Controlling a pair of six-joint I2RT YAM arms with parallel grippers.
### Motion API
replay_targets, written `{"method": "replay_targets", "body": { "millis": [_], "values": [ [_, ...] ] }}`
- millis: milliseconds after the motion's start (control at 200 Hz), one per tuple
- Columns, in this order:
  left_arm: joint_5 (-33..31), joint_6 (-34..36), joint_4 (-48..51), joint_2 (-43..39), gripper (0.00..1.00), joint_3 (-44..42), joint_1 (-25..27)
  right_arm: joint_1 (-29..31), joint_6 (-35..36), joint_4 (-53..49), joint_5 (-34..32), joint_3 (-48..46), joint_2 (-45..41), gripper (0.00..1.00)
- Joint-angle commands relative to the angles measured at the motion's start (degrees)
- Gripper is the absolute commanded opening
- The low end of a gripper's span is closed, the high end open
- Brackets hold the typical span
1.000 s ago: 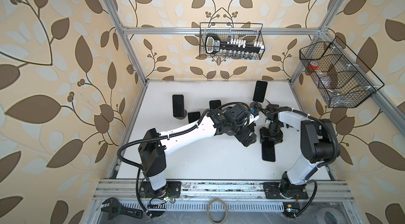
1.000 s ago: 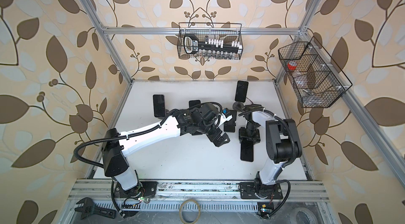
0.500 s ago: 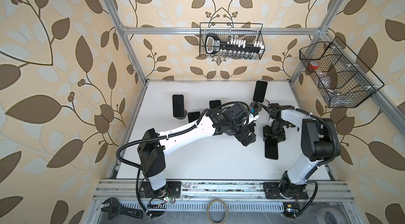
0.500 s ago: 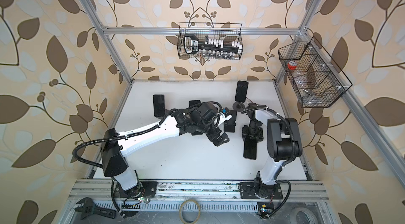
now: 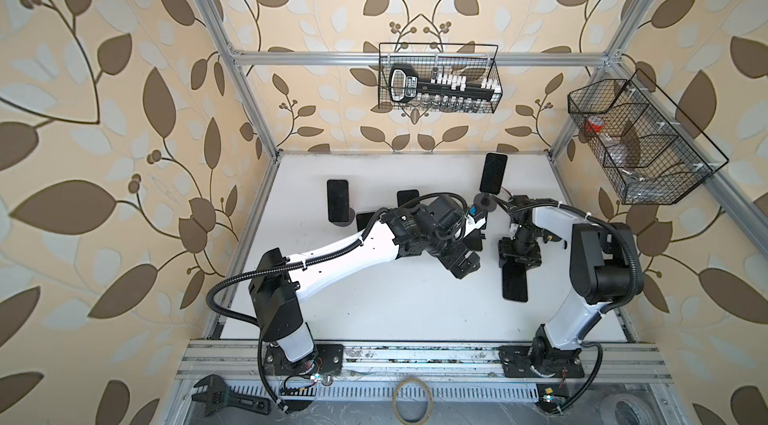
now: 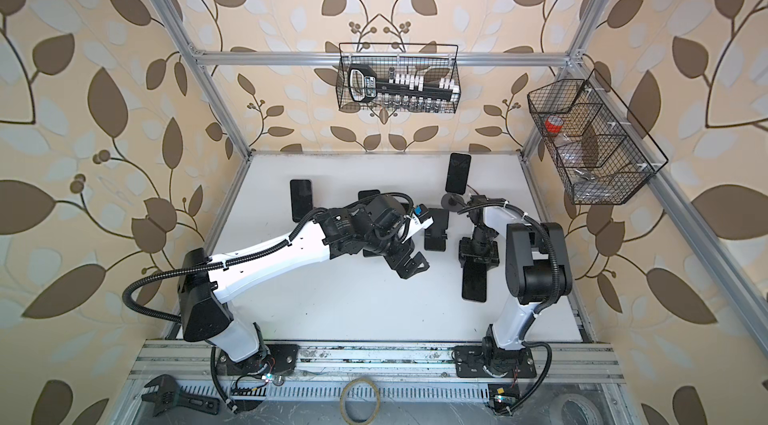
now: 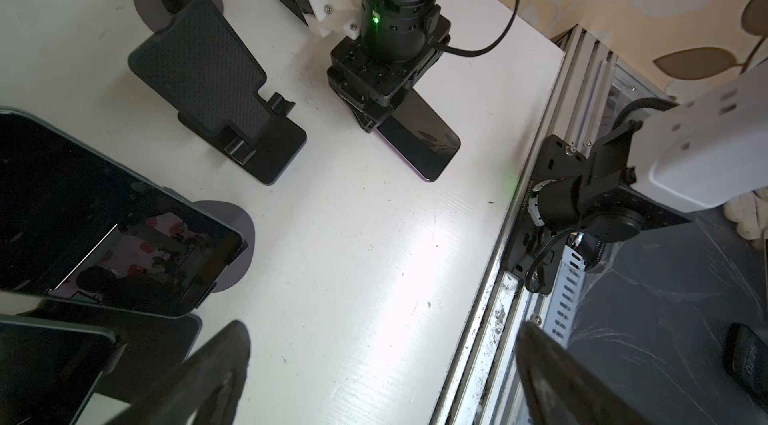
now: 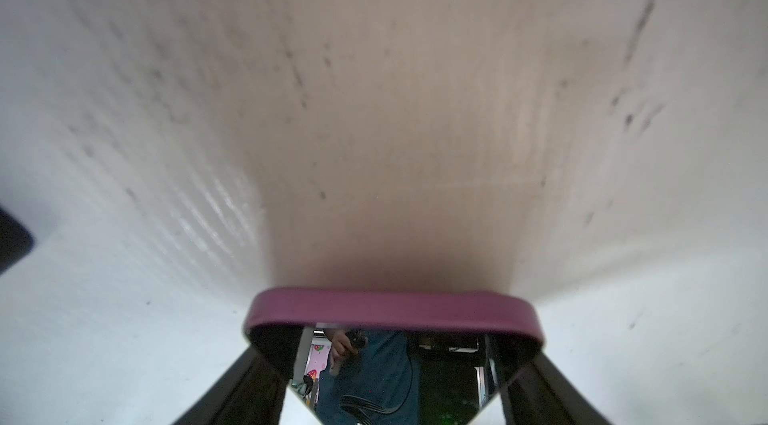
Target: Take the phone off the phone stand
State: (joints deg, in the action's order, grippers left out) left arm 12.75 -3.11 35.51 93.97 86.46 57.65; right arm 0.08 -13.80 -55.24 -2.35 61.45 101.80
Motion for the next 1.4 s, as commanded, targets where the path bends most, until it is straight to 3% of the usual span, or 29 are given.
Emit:
{"method": "replay_targets", "body": {
  "millis": [0,305,660,1395],
  "values": [
    [-1.3,1.0,0.0,-3.6,0.99,-0.9,-0.6,-0.2,0.0,1.2,-3.0,0.5,1.3,0.56],
    [-1.4,0.8,-0.6,-4.9,0.99,-2.2,-0.6,-2.2,0.4,0.2,-6.2,1.7,0.6,0.55],
    [-2.2,1.1,-0.7,-7.3,0.99,-4.3,-0.6,-2.7,0.8,0.8,-3.9,1.7,2.7,0.56],
    [-4.8,5.9,0.1,-10.9,0.99,-7.6,-0.8,-2.6,-1.9,2.0,-3.6,1.1,2.7,0.88]
  ]
}}
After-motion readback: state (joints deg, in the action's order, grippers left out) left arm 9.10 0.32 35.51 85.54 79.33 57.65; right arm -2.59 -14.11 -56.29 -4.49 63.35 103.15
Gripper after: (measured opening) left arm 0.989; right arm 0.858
